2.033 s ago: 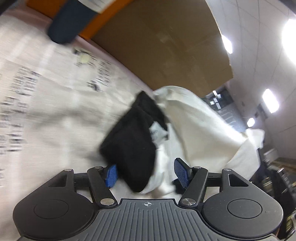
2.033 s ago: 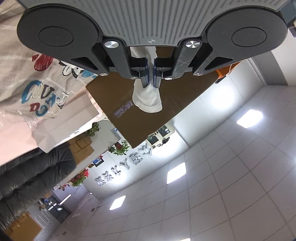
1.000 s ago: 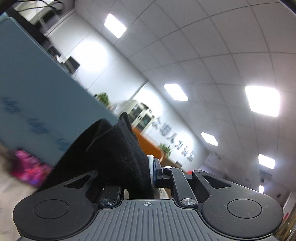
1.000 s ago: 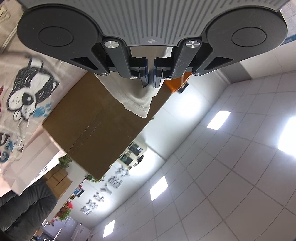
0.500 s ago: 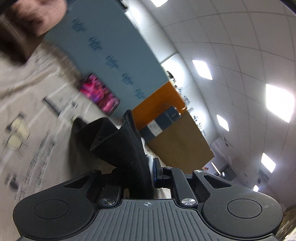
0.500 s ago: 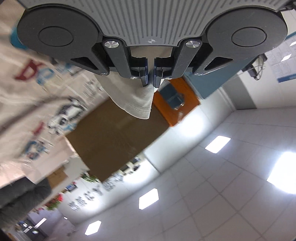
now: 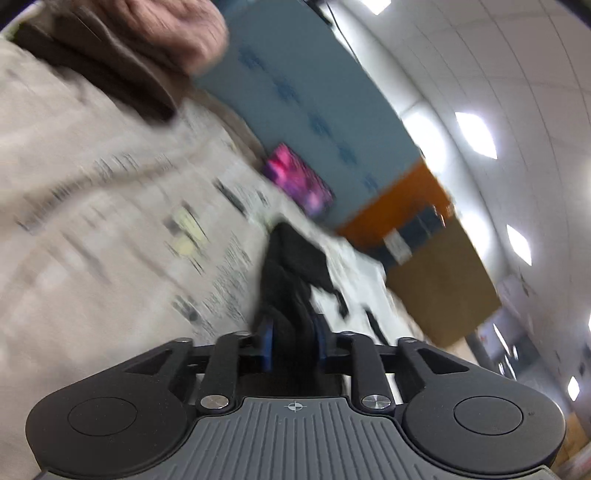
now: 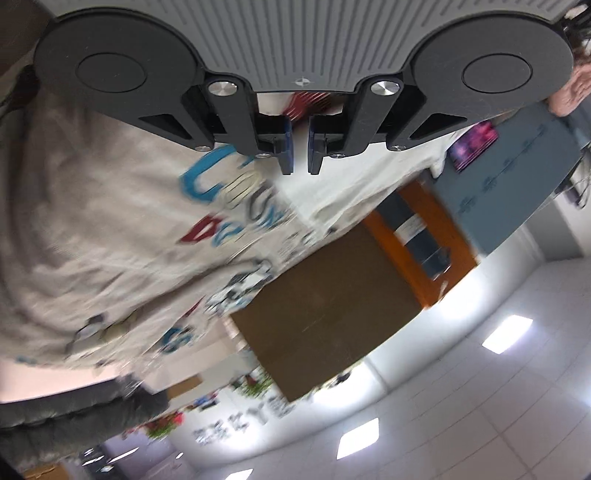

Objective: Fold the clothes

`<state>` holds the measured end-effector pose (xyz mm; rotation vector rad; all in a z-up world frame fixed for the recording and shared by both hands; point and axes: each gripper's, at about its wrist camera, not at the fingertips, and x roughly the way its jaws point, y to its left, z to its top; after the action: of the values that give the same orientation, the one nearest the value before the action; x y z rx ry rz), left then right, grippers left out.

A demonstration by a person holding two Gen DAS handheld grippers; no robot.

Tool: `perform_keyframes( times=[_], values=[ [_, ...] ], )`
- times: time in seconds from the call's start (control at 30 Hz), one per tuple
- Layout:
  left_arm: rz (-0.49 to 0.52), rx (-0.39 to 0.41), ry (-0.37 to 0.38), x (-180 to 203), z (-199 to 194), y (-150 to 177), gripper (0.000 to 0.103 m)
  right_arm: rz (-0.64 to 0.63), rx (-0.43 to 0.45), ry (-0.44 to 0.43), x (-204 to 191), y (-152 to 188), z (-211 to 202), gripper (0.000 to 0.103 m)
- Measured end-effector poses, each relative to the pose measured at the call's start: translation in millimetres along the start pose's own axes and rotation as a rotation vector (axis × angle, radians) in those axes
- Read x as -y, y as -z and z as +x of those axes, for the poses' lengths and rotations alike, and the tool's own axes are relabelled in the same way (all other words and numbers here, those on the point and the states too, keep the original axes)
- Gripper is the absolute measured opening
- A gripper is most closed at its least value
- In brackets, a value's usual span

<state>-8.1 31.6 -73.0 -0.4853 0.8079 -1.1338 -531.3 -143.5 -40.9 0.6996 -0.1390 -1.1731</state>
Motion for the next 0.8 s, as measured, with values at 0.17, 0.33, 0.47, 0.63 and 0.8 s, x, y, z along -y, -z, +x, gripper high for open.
perform_keyframes(
  times=[0.17, 0.33, 0.47, 0.63, 0.8],
  values=[
    [0.123, 0.172, -0.025, 16, -2, -39, 0.057, -0.023, 0.099, 0.040, 9, -27, -1, 0.046],
    [0.231, 0.144, 0.042, 56, 51, -83, 0.057, -0.042, 0.042, -0.053, -5, -62, 48, 0.054],
    [0.299, 0.041, 0.099, 92, 119, -112, 0.057, -0.051, -0.061, -0.122, -19, -90, 106, 0.057],
    [0.476, -0.123, 0.174, 133, 217, -127, 0.074, -0.085, -0.203, -0.153, -33, -105, 185, 0.058],
    [0.449, -0.295, 0.128, 143, 312, -122, 0.073, -0.124, -0.357, -0.194, -47, -106, 261, 0.059]
  ],
)
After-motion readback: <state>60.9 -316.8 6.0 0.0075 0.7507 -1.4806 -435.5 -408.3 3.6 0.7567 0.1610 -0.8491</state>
